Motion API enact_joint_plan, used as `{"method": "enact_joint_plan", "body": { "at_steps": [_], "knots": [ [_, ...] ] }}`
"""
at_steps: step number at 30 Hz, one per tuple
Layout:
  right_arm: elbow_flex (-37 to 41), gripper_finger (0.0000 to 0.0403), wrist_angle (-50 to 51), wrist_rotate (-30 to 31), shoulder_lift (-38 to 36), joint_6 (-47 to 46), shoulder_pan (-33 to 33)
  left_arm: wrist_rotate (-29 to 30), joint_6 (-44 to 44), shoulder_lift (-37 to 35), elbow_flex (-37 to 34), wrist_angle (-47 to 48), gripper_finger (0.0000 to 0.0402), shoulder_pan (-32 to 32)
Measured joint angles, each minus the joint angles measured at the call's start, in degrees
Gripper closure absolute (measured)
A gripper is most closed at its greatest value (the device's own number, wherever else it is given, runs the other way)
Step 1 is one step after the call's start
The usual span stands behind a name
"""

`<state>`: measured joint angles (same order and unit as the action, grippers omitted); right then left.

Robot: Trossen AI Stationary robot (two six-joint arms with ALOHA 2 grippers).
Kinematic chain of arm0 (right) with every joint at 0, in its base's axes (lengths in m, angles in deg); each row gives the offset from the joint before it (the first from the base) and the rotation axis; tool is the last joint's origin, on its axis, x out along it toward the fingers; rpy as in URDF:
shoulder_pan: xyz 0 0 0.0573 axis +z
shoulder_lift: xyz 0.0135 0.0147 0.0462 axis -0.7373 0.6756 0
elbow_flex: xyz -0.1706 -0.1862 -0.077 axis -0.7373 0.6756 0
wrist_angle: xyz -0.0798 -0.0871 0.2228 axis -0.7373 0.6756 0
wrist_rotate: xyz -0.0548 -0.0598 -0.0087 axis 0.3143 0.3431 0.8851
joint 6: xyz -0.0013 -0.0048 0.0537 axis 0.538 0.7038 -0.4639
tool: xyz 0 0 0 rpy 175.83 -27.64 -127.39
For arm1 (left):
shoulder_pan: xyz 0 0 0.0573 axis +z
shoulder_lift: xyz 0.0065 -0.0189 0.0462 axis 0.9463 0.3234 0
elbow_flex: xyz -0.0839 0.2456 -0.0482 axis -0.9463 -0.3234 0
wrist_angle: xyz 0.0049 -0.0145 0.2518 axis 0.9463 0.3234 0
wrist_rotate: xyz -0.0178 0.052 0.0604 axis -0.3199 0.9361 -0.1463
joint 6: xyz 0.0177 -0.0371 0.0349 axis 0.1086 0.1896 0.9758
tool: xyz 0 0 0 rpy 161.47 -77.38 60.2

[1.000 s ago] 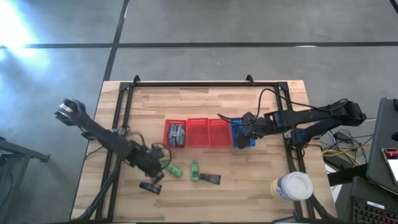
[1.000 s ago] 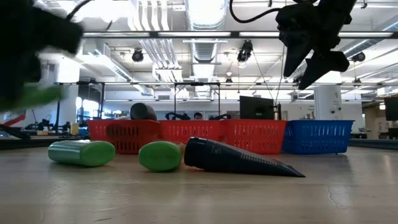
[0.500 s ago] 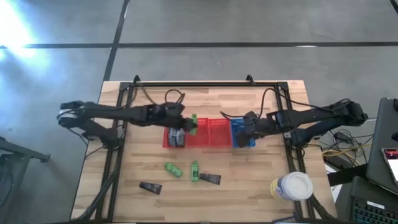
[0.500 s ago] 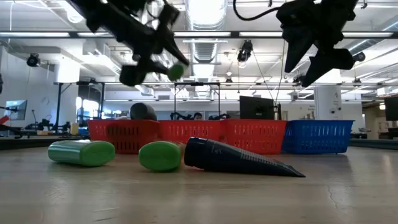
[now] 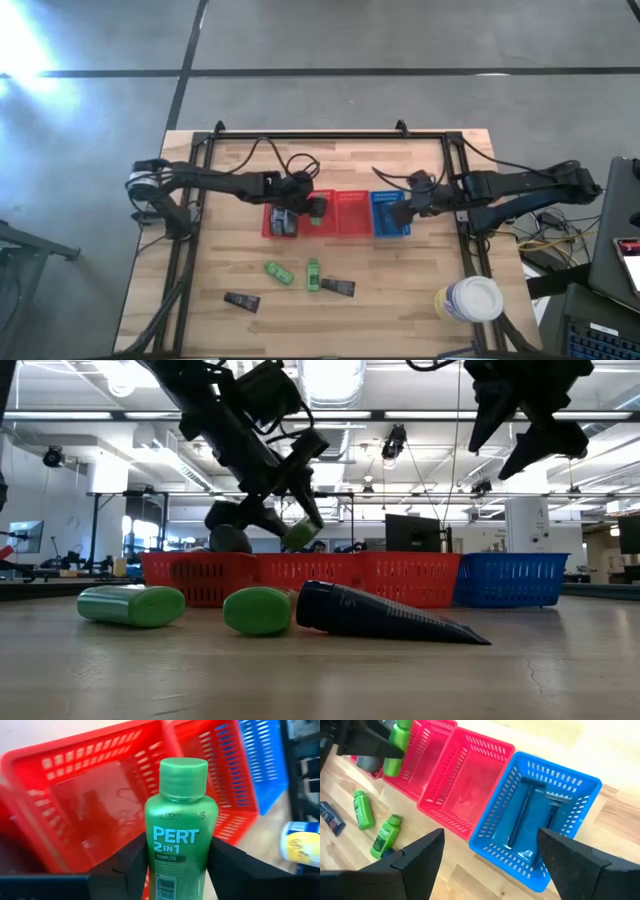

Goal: Pick & Place Travel size toiletries
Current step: Put the green shampoo bottle into the middle red bin

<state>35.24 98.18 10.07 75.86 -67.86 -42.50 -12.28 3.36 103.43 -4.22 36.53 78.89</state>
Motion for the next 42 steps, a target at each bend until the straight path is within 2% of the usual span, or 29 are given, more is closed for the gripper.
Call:
{"method": "enact_joint_plan", "body": {
  "at_steps": [9, 11, 14, 15, 17, 21, 24, 30, 42],
  "knots": [
    [0.02, 0.0073, 1.22, 0.61, -0.93, 1.77, -0.01, 0.83, 0.19, -1.41, 0.24, 2.21, 0.0155, -0.01],
    [0.02, 0.0071, 1.35, 0.60, -0.76, 1.77, -0.01, 0.03, 3.85, -2.54, 0.55, 2.20, 0.0150, -0.40],
    [0.04, 0.0068, 2.45, 0.18, -0.74, 2.23, -0.01, -6.37, 19.15, -6.04, 1.71, 1.62, 0.0149, -3.01],
    [0.03, 0.0067, 2.30, 0.17, -0.63, 2.49, -0.01, -8.82, 24.97, -7.48, 2.09, 3.03, 0.0150, -4.66],
    [0.04, 0.0066, 2.44, 0.11, -0.65, 2.96, -0.01, -10.09, 35.59, -9.83, 2.28, 8.93, 0.0151, -8.98],
    [0.04, 0.0071, 2.47, -0.20, -0.16, 3.08, 0.02, -5.34, 54.11, -11.32, 0.78, 23.66, 0.0151, -18.97],
    [0.02, 0.0080, 2.19, -1.08, 0.22, 3.07, 0.02, 0.26, 61.28, -11.16, -0.95, 27.49, 0.0152, -24.47],
    [0.02, 0.0094, 2.03, -1.44, 1.36, 2.60, 0.02, 1.81, 65.02, -9.18, -3.72, 22.11, 0.0152, -29.23],
    [0.02, 0.0098, 1.98, -1.90, 3.09, 1.51, 0.02, 2.30, 67.18, 1.33, -5.35, 17.09, 0.0152, -28.53]
  ]
}}
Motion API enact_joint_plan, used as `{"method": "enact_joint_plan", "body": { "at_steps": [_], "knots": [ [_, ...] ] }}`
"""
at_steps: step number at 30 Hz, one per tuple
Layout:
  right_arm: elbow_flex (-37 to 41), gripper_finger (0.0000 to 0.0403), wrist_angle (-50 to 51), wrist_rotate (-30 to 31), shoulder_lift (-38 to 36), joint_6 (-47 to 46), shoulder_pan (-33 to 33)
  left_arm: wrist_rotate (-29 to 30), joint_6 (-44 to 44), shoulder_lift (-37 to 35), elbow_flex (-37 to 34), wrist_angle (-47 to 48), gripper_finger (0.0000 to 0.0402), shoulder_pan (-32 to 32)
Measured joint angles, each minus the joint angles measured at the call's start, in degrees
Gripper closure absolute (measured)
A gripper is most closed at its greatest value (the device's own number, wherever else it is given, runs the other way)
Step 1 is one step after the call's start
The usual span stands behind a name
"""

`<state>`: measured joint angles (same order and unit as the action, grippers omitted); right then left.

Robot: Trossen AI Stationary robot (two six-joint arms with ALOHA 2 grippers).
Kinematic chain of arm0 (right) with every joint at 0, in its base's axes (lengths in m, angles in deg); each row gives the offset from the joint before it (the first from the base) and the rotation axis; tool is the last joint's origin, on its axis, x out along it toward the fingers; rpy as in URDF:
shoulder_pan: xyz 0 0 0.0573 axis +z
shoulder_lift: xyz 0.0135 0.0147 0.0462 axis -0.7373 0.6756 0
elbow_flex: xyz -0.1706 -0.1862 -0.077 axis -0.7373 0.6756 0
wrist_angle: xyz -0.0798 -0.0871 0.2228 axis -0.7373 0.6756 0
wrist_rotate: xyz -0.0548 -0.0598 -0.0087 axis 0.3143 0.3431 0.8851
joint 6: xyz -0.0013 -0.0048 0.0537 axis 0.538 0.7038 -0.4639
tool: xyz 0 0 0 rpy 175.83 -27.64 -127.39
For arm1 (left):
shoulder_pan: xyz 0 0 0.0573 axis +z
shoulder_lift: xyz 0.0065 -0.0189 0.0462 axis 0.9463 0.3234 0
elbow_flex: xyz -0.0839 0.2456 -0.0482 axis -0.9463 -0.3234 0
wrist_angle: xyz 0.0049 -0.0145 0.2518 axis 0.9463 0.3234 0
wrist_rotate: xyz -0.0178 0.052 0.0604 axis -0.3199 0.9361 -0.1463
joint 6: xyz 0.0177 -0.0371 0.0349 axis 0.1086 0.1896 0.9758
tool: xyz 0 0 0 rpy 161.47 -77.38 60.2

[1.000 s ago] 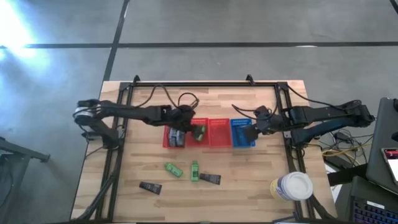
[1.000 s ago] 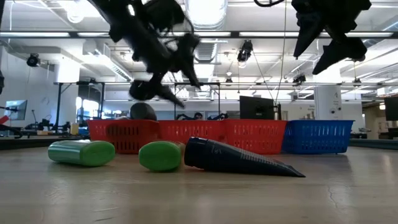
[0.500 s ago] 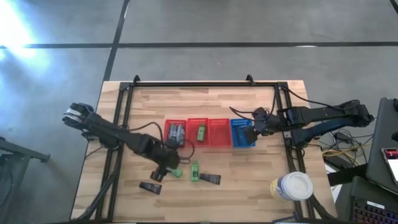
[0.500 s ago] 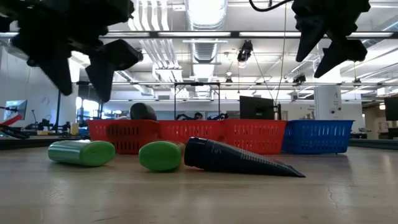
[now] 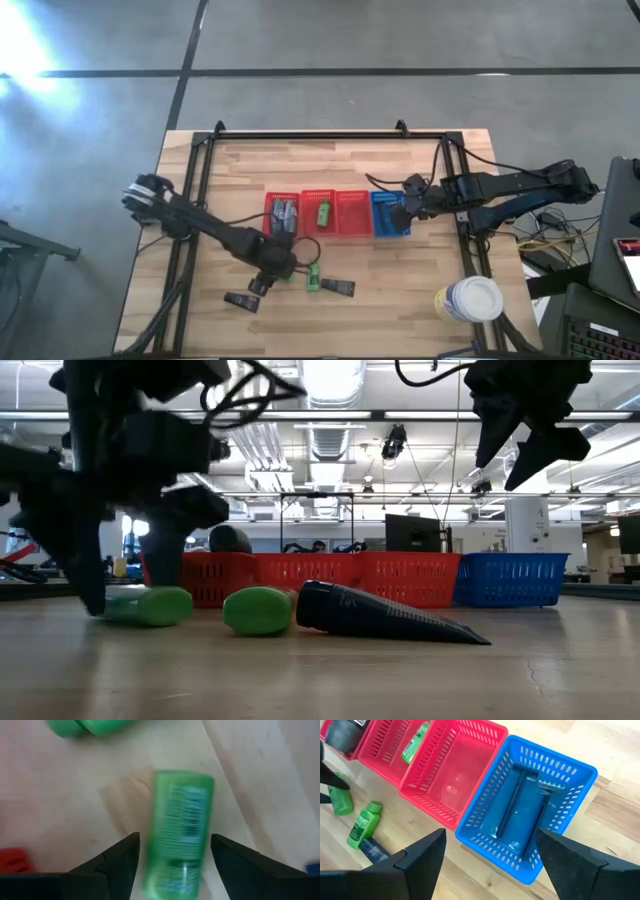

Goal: Pick & Place Travel size toiletries
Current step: Put the green shampoo bottle into the middle red bin

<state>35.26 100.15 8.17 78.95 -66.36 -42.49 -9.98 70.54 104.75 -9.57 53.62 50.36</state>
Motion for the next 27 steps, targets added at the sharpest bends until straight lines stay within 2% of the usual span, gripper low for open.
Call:
{"method": "enact_joint_plan", "body": {
  "at_steps": [6, 10, 13, 16, 19, 23, 25, 27],
  "knots": [
    [0.00, 0.0080, 0.08, -0.75, 0.00, 0.00, 0.00, -0.44, -0.07, 2.46, 0.22, 0.11, 0.0175, 0.00],
    [0.00, 0.0071, 0.19, -0.76, -0.04, 0.25, 0.00, -0.41, -0.88, 1.25, 0.26, 0.91, 0.0231, 0.15],
    [0.00, 0.0067, 0.37, -0.75, -0.04, 0.51, 0.00, -0.54, -5.82, -0.72, 1.09, 2.70, 0.0274, 1.17],
    [0.00, 0.0067, 0.52, -0.74, -0.04, 0.51, 0.00, -2.74, -14.57, -5.30, 2.90, 1.85, 0.0284, 3.75],
    [0.00, 0.0074, 0.52, -0.72, -0.09, 0.55, -0.02, -3.29, -24.44, -10.90, 4.59, -3.66, 0.0281, 8.09],
    [0.00, 0.0084, 0.53, -0.64, -0.09, 0.68, -0.02, 4.92, -48.20, -15.34, 4.12, -12.04, 0.0263, 16.46],
    [0.00, 0.0087, 0.54, -0.28, -0.11, 0.68, -0.02, 5.93, -58.90, -15.06, 3.06, -12.06, 0.0262, 20.74],
    [0.00, 0.0090, 0.56, 0.45, -0.11, 0.63, -0.02, 6.34, -65.31, -13.53, 1.71, -14.37, 0.0262, 23.56]
  ]
}}
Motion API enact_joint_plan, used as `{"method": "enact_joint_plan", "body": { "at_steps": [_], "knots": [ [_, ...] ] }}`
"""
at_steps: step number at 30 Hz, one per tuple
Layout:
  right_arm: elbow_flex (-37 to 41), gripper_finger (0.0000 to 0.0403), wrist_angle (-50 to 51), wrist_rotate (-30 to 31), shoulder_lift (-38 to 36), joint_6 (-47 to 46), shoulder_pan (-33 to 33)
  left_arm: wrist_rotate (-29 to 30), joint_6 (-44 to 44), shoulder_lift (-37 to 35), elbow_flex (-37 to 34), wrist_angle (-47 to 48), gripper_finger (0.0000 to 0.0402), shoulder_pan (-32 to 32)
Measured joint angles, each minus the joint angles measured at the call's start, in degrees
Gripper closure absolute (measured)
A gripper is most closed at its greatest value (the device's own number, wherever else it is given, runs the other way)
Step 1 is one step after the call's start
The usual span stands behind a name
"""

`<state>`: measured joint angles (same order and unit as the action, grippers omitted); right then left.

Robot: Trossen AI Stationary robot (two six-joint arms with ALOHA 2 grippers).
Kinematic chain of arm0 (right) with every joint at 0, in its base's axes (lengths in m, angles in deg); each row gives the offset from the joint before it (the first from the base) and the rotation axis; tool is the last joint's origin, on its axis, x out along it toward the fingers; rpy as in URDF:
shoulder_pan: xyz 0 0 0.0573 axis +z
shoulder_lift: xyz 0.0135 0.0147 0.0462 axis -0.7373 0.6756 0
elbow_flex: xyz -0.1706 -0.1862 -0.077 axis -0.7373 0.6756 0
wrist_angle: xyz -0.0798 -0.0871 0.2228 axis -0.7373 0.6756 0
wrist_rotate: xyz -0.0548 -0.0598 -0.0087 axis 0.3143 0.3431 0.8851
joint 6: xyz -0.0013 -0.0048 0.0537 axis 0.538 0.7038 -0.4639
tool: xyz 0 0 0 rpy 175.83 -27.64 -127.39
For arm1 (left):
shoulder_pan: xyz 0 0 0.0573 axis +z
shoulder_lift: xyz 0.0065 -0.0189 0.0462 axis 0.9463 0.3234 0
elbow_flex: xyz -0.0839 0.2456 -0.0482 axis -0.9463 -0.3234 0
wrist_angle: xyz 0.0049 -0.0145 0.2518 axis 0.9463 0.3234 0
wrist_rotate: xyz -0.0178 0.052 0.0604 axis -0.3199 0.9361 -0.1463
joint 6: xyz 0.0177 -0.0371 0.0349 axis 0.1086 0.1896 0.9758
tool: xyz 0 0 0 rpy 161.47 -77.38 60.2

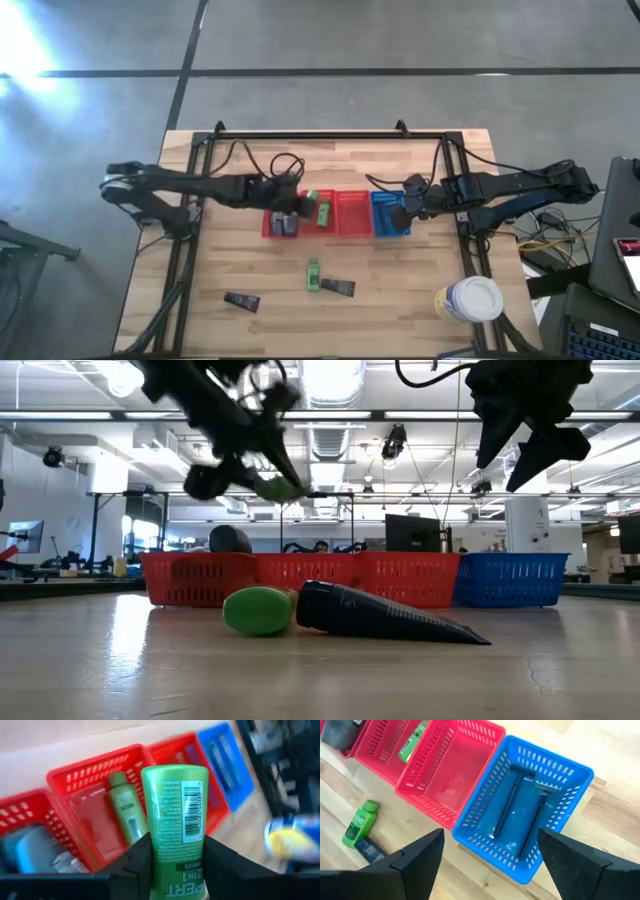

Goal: Pick & Place Travel size toiletries
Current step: Put the green shampoo bottle into the middle red bin

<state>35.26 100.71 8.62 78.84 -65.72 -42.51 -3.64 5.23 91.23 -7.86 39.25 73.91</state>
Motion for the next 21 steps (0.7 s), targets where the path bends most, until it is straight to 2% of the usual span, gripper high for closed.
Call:
{"method": "enact_joint_plan", "body": {
  "at_steps": [3, 5, 11, 16, 21],
  "knots": [
    [0.00, 0.0092, 0.17, 0.38, 0.00, 0.02, 0.00, -0.25, -5.61, 3.15, -0.81, -7.11, 0.0261, 1.76],
    [0.00, 0.0091, 0.47, 0.38, 0.00, -0.04, 0.00, -0.02, -6.20, 5.52, -0.59, -9.34, 0.0256, 2.06],
    [0.00, 0.0075, 1.21, 0.38, 0.00, -0.17, 0.00, 0.68, -7.69, 10.16, 0.13, -4.80, 0.0222, 2.04],
    [0.00, 0.0062, 1.22, 0.38, 0.00, 0.15, 0.00, 1.00, -9.31, 10.01, 0.61, -4.84, 0.0186, 2.07],
    [0.00, 0.0055, 1.28, 0.33, 0.00, 1.03, 0.00, 2.52, -4.40, 7.24, 2.72, -5.63, 0.0167, 2.08]
  ]
}}
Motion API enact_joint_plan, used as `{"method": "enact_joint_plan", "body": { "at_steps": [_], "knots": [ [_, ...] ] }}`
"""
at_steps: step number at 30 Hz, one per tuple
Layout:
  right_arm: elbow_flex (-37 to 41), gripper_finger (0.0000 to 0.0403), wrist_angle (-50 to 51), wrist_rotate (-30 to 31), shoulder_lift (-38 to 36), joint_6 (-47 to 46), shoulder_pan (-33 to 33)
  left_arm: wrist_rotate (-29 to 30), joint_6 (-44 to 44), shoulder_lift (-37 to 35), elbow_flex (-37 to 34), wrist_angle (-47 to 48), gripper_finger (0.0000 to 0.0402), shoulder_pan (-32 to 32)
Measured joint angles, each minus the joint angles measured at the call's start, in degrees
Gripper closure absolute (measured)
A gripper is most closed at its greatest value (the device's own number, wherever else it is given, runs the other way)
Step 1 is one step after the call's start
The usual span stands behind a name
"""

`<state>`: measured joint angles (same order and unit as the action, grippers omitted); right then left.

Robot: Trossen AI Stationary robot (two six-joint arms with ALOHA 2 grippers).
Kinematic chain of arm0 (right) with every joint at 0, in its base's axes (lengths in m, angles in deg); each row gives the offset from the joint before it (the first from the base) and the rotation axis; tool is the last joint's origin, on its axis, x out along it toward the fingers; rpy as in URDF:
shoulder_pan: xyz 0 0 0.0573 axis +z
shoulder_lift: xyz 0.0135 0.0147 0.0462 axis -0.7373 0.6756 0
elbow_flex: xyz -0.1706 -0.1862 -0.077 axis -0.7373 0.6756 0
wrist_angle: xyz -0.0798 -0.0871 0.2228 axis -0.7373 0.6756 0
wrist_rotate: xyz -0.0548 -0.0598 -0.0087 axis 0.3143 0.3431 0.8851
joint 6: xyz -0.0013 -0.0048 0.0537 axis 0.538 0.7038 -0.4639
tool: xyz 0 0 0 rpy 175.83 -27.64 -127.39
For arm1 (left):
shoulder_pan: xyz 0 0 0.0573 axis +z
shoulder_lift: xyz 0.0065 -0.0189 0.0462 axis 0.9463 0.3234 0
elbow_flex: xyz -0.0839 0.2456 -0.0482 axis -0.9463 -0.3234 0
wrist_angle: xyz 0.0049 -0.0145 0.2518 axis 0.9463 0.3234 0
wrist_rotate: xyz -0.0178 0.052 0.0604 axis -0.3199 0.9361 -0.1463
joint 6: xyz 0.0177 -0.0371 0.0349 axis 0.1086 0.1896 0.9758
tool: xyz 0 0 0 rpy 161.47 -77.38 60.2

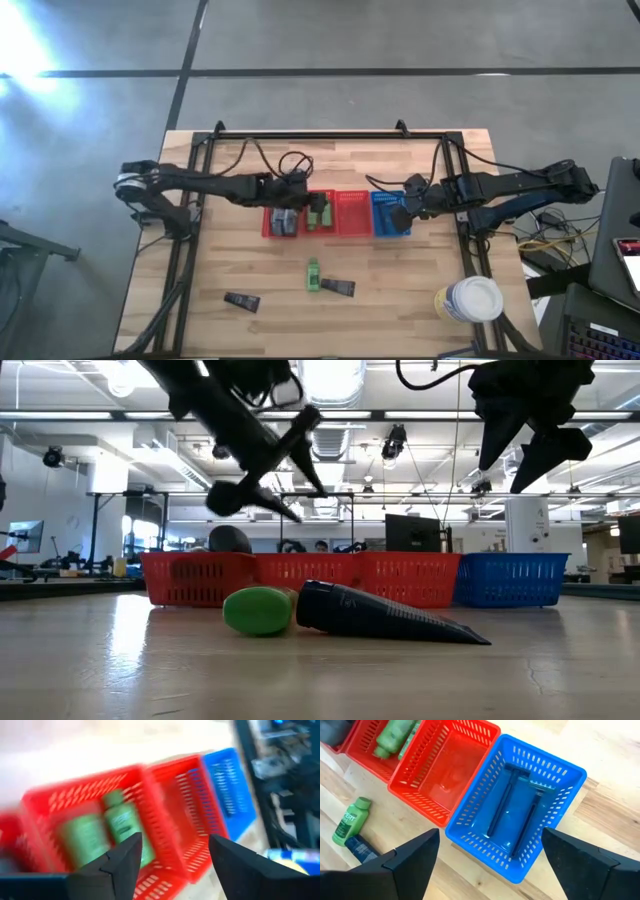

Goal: Pick & Place Travel size toiletries
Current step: Put the green shampoo bottle into the middle red bin

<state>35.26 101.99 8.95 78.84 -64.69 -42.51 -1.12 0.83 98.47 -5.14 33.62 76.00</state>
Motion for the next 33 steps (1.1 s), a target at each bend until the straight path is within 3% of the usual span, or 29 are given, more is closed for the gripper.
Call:
{"method": "enact_joint_plan", "body": {
  "at_steps": [2, 6, 11, 18, 26, 33],
  "knots": [
    [0.00, 0.0053, 0.16, -0.01, 0.00, 0.13, 0.00, -2.64, 11.04, -1.48, 0.38, -2.90, 0.0167, -0.45],
    [0.00, 0.0060, 0.39, -0.21, 0.00, 0.51, 0.00, -15.78, 48.38, -5.42, 1.51, -4.57, 0.0174, -5.27],
    [0.00, 0.0072, 0.65, -1.16, 0.00, 0.56, 0.00, -15.38, 73.48, -4.69, 1.32, 4.61, 0.0177, -11.99],
    [0.00, 0.0084, 0.84, -1.99, 0.00, 0.32, 0.02, -15.01, 93.89, 2.76, 1.95, 8.65, 0.0177, -14.51],
    [0.00, 0.0075, 1.30, -2.97, 0.00, -0.14, 0.02, -19.09, 109.47, 10.74, 10.22, 20.03, 0.0177, -14.64],
    [-0.02, 0.0058, 1.26, -2.95, 0.00, -0.12, 0.01, -19.70, 112.71, 17.31, 18.71, 25.26, 0.0177, -14.45]
  ]
}}
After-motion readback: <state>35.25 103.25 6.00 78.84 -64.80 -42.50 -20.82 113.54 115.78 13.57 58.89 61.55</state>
